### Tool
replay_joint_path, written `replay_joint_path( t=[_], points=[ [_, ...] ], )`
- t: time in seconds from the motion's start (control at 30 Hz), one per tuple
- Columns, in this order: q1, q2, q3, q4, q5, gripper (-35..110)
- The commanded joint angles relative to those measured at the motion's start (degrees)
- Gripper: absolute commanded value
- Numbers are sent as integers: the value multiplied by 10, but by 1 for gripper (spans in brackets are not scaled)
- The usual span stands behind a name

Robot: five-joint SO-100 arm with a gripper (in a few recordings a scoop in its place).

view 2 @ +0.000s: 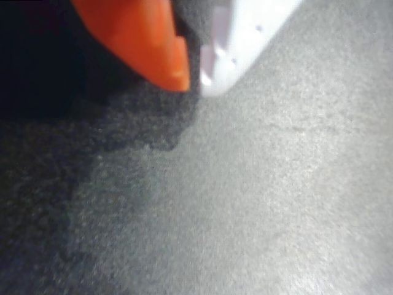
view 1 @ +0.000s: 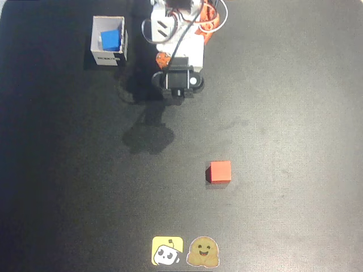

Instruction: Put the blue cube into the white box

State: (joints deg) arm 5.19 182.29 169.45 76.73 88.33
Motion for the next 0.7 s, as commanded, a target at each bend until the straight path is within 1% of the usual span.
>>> replay_joint_path(
  t=[0.0,0.67],
  points=[
    [0,8,-2,3,5,0],
    [6,8,-2,3,5,0]
  ],
)
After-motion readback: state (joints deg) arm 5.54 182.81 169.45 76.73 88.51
